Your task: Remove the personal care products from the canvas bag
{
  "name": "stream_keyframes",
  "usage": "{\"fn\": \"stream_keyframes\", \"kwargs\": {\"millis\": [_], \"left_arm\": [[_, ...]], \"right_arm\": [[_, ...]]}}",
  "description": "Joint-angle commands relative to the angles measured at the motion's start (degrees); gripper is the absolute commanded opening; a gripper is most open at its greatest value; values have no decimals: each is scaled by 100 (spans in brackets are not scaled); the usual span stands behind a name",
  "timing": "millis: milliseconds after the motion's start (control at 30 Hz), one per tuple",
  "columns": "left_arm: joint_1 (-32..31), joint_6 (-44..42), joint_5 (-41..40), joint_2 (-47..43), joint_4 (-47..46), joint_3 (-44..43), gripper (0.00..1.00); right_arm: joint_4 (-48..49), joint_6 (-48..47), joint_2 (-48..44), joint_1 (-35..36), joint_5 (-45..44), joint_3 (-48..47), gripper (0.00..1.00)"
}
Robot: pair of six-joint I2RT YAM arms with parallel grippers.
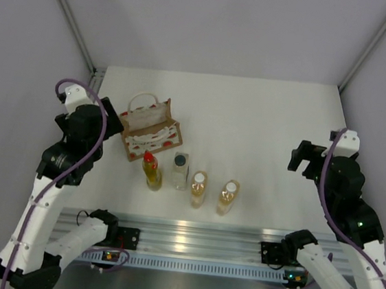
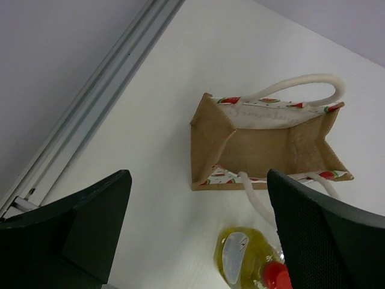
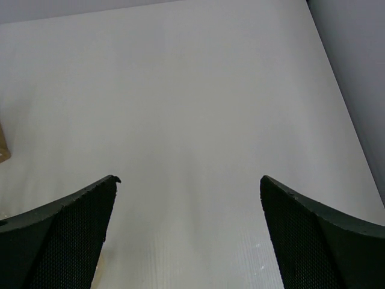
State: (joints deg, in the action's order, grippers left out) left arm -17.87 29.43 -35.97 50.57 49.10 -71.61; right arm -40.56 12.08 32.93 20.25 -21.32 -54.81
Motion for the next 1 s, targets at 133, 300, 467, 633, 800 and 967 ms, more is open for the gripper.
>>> {"fn": "stream_keyframes", "kwargs": {"millis": [133, 300, 467, 633, 800, 967], "left_arm": [[11, -596, 291, -977, 416, 552, 98], [-155, -711, 380, -1479, 276, 886, 98], [-208, -780, 309, -1734, 47, 1263, 98], [-208, -702, 292, -1989, -225, 1588, 98], [-208, -667, 503, -2235, -489, 1985, 98], [-208, -666, 590, -2323, -542, 2037, 98]], "right_arm": [[-567, -179, -506, 321, -715, -469, 100], [-919, -249, -708, 339, -900, -610, 99], [-954, -267, -981, 339, -777, -418, 100], [-858, -188, -964, 339, -567, -241, 100], [-770, -153, -885, 348, -417, -144, 99], [-770, -214, -972, 339, -435, -92, 99]]}}
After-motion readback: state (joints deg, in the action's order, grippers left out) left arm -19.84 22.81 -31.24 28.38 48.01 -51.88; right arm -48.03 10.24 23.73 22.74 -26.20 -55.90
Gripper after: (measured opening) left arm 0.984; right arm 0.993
